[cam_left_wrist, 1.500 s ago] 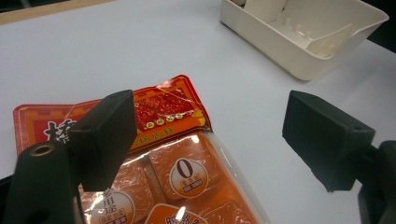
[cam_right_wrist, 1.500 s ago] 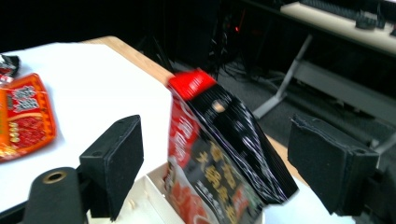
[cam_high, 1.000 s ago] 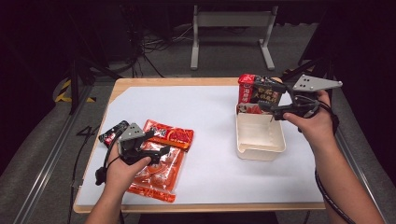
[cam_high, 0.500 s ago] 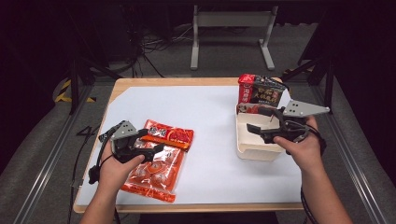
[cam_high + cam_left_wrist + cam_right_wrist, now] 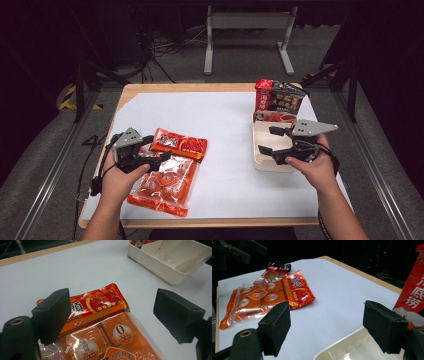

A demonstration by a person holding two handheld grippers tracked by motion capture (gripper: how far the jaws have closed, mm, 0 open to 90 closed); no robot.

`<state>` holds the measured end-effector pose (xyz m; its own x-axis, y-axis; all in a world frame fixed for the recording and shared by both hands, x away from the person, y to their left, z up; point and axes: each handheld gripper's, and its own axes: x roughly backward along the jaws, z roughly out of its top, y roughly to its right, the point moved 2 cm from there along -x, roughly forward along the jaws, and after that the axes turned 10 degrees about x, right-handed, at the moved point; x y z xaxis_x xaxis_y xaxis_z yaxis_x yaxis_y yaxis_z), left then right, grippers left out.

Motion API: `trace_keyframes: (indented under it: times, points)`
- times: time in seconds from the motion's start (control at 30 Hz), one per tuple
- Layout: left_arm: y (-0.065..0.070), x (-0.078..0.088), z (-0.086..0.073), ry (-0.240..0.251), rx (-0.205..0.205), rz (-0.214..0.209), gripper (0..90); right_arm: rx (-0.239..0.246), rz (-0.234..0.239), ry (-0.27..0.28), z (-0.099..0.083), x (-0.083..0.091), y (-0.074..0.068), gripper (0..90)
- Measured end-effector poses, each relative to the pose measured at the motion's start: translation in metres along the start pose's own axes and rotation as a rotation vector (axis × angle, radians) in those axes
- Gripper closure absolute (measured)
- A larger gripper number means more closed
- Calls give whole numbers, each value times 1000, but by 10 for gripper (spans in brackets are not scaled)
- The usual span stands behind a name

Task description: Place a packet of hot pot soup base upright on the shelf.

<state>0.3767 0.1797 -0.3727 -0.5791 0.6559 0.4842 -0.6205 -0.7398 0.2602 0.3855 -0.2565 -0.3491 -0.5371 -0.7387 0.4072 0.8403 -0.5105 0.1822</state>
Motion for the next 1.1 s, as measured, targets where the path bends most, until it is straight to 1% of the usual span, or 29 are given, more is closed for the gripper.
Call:
trace_keyframes:
  times: [0.03, 0.07, 0.1, 0.2, 0.27, 0.3, 0.4, 0.43, 0.57, 0.63, 0.67, 0.73, 0.77, 0.8, 0.83, 0.97, 1.0, 1.03, 1.1]
  points:
    - [0, 1, 0, -2, -4, 1, 155, 0, 0, 0, 0, 0, 0, 228]
    - [-2, 1, 1, -4, -21, 0, 155, 7, 10, -4, -1, -1, -3, 228]
    - [-2, 2, 2, -6, -23, -2, 155, 7, 10, -4, -1, -1, -3, 228]
    - [-6, 4, 3, -22, -18, -5, 150, 14, 17, -6, -1, -4, -6, 228]
    - [-9, 4, 3, -22, -20, 3, 149, 17, 28, -11, -2, -7, -8, 228]
    - [-11, 5, 3, -27, -13, 6, 148, 20, 33, -15, -2, -9, -9, 228]
    - [-14, 5, 3, -24, -2, 12, 148, 29, 47, -23, -3, -13, -13, 228]
    - [-15, 5, 3, -22, -8, 19, 148, 31, 53, -25, -3, -15, -14, 227]
    - [-20, 2, 3, -22, 8, 33, 148, 36, 67, -31, -3, -19, -17, 225]
    - [-21, 1, 3, -28, 10, 36, 149, 36, 72, -35, -3, -21, -18, 226]
    - [-21, 1, 3, -28, 23, 38, 149, 36, 73, -35, -3, -22, -19, 225]
    - [-24, -1, 6, -21, 12, 43, 149, 37, 76, -36, -3, -23, -19, 226]
    - [-24, -2, 6, -19, 17, 44, 149, 39, 78, -40, -3, -24, -19, 225]
    - [-25, -4, 7, -18, 13, 45, 149, 39, 78, -41, -3, -24, -20, 225]
    - [-27, -5, 9, -24, 9, 47, 150, 39, 79, -40, -3, -25, -20, 225]
    - [-35, -10, 10, -24, 24, 62, 151, 43, 86, -42, -3, -27, -22, 224]
    - [-38, -12, 10, -26, 31, 58, 151, 42, 88, -44, -3, -28, -23, 224]
    - [-41, -14, 10, -32, 50, 62, 151, 42, 90, -45, -3, -29, -23, 224]
    - [-47, -18, 10, -37, 57, 59, 151, 42, 101, -49, -4, -32, -26, 224]
